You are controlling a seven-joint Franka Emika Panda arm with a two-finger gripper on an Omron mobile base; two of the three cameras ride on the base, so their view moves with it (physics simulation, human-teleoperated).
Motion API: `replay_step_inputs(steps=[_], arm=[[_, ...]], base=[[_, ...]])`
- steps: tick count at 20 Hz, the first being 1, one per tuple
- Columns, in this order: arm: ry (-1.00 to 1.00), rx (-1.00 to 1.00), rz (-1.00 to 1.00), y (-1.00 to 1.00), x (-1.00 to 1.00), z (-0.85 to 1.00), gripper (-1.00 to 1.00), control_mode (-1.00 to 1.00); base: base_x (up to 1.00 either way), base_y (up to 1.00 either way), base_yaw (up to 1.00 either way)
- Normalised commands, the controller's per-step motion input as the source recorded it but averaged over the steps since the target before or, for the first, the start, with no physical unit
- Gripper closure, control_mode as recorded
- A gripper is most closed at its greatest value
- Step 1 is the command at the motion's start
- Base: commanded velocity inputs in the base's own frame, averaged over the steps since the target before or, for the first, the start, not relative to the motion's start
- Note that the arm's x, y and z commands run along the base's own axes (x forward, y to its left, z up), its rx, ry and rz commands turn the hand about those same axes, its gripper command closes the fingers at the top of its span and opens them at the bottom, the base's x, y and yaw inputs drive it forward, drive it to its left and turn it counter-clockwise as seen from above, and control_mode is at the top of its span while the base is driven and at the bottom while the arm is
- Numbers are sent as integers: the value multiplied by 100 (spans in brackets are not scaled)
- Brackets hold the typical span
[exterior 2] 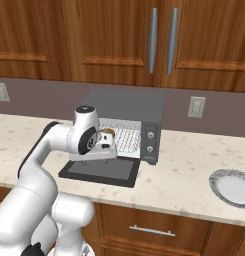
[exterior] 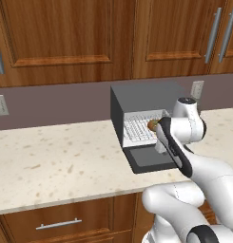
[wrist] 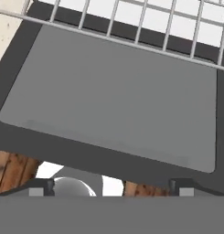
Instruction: Pick up the bagel from the plate, place it on the toaster oven rack, close the door, and set the timer.
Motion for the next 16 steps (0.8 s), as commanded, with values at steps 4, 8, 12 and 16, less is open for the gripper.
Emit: replay_step_inputs(steps=[4, 8, 12, 16], arm=[[0, 0, -4, 0, 51, -31, -100, -100], [0, 0, -2, 0, 66, -28, -100, -100], [0, 2, -1, 0, 59, -16, -100, -100], [0, 3, 0, 0, 56, -1, -100, -100]], base=[[0, 0, 0], [0, 0, 0], [0, 0, 0], [0, 0, 0]])
